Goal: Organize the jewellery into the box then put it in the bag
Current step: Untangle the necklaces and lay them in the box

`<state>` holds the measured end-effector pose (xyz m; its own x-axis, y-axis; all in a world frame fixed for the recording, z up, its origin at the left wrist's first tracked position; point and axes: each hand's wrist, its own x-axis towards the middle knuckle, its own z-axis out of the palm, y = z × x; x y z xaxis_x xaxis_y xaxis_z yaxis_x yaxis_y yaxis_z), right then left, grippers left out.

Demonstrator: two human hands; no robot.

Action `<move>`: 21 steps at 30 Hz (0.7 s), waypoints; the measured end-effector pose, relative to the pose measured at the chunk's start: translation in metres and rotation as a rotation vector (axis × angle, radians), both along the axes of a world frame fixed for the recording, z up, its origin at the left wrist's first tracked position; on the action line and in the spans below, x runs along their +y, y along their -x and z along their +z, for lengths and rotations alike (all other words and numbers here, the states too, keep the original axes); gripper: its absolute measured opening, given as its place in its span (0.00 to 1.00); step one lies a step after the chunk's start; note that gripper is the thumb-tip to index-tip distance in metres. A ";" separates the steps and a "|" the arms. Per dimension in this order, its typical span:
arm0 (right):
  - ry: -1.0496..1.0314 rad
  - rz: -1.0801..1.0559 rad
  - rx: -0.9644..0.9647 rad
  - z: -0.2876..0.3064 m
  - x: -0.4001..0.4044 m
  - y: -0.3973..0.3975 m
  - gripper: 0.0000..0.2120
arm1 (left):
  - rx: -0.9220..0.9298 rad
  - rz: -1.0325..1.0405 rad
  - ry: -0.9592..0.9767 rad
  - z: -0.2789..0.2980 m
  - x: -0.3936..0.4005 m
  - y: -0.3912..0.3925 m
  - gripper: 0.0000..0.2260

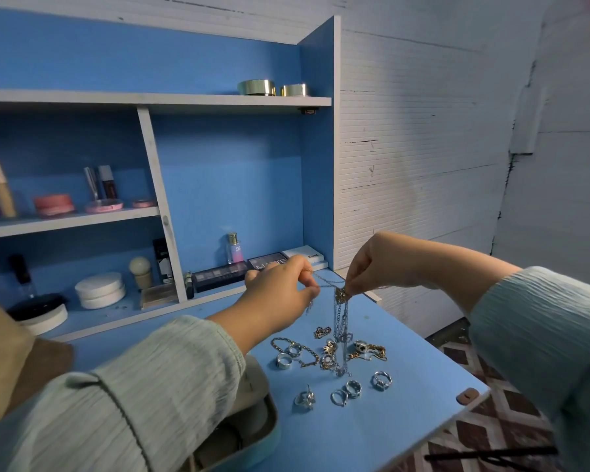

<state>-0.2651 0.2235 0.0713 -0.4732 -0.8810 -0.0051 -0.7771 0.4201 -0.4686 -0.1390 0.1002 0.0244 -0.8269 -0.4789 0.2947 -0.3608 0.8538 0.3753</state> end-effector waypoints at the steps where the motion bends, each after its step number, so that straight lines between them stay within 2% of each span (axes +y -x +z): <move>1: -0.007 0.002 -0.001 0.000 0.000 0.000 0.06 | 0.028 0.003 -0.006 0.000 0.000 0.000 0.11; 9: -0.033 0.021 -0.032 0.003 -0.001 -0.006 0.08 | 0.248 0.067 -0.134 0.002 0.006 0.003 0.18; 16: 0.101 -0.057 -0.164 0.003 -0.003 -0.008 0.07 | 0.335 0.036 -0.054 0.003 0.008 0.001 0.18; 21: 0.087 -0.134 -0.198 0.002 -0.005 -0.016 0.16 | 0.362 0.040 0.023 0.000 0.005 0.003 0.13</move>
